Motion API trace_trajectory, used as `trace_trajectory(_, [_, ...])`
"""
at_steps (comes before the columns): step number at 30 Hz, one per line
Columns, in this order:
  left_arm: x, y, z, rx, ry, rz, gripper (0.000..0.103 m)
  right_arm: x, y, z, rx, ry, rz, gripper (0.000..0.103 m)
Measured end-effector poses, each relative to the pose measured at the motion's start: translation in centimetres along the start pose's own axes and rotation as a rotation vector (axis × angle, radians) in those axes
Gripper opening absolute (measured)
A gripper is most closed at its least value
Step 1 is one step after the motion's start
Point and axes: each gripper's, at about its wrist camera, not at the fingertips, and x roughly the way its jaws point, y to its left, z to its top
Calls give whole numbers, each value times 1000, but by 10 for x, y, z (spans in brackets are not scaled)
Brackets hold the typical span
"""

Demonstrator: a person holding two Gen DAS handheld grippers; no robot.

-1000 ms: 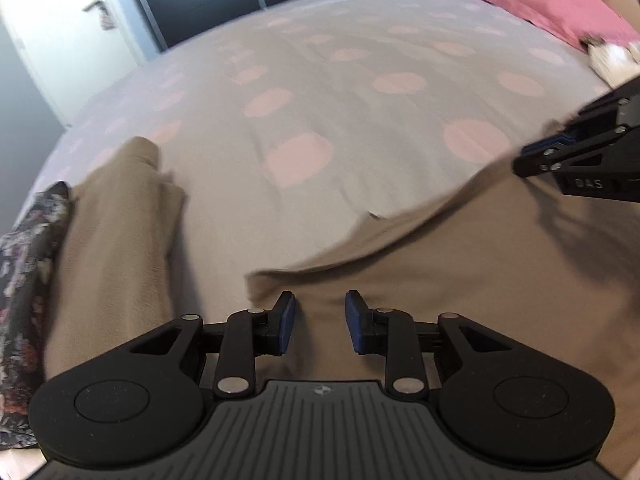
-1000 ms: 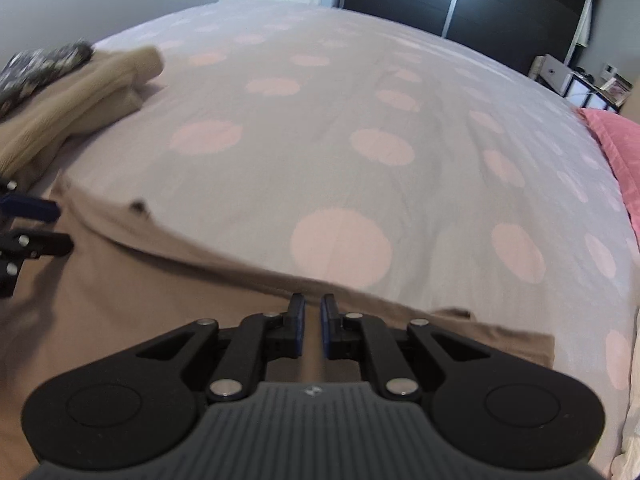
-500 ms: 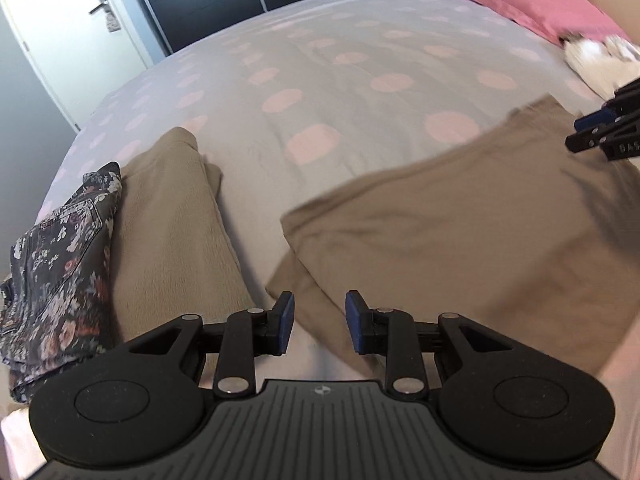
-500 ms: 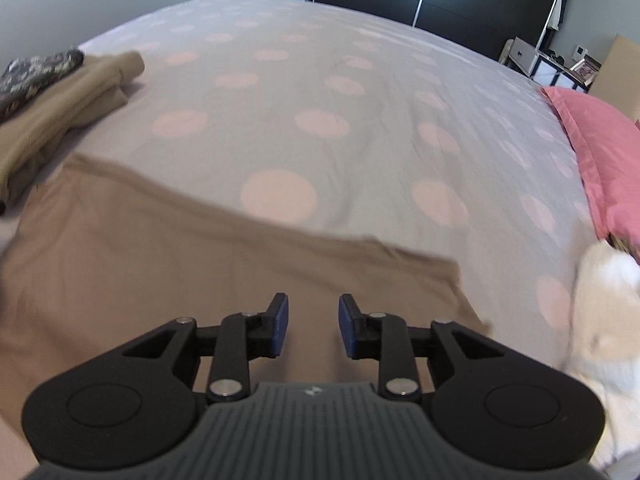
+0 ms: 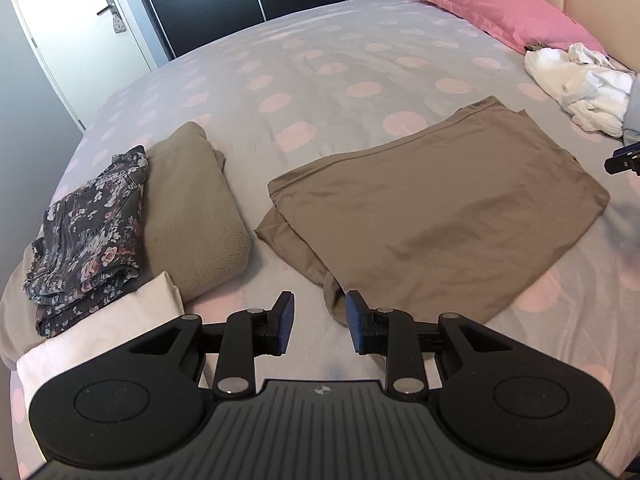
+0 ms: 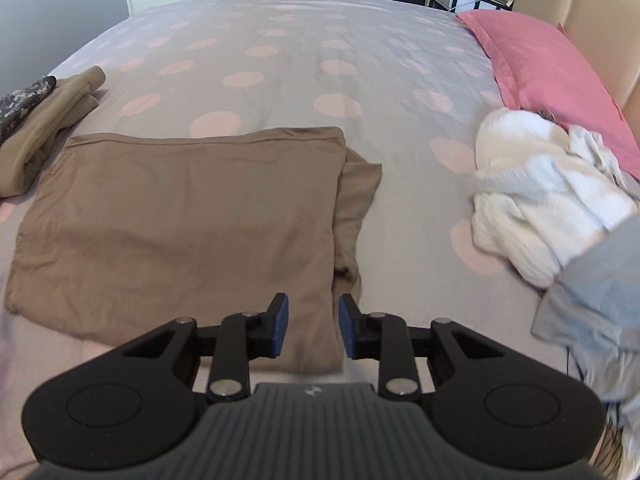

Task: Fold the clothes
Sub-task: 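Move both grippers back over the folded brown shirt's hem end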

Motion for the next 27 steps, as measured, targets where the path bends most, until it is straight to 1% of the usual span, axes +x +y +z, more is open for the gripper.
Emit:
trace_trajectory(3, [-15,-1,-7,11,-32,-1,26,-20,-2,-13,3,-5,-16,30])
trace_trajectory(5, [-22,1,-10,6,-32,-2,26,-29,-5,-19,24,1,-32,30])
trace_trajectory(8, [-27,5,-17,-31,-20,-14,26,-32,-7,-25,35,3,-46,31])
trace_trajectory(10, [-28,6,-22,-58,-9,-40,27,-26,-8,-28,40,16,-30,31])
trace_trajectory(12, [-26,4,-28,-70,-4,-62,34,-18,-9,-31,46,31,-10,32])
trace_trajectory(13, [-24,1,-31,-63,0,-70,38,-14,-9,-32,48,38,-1,32])
trace_trajectory(17, [-3,-15,-43,-4,41,-75,38,-2,-12,-33,55,52,45,32])
trace_trajectory(19, [8,-21,-47,21,57,-84,38,4,-16,-31,88,60,93,32])
trace_trajectory(22, [23,-25,-52,46,82,-111,38,16,-24,-31,143,84,122,34])
trace_trajectory(24, [31,-22,-52,36,90,-133,38,26,-29,-30,164,92,108,35])
trace_trajectory(27, [42,-22,-53,32,84,-160,38,40,-38,-29,207,108,107,35])
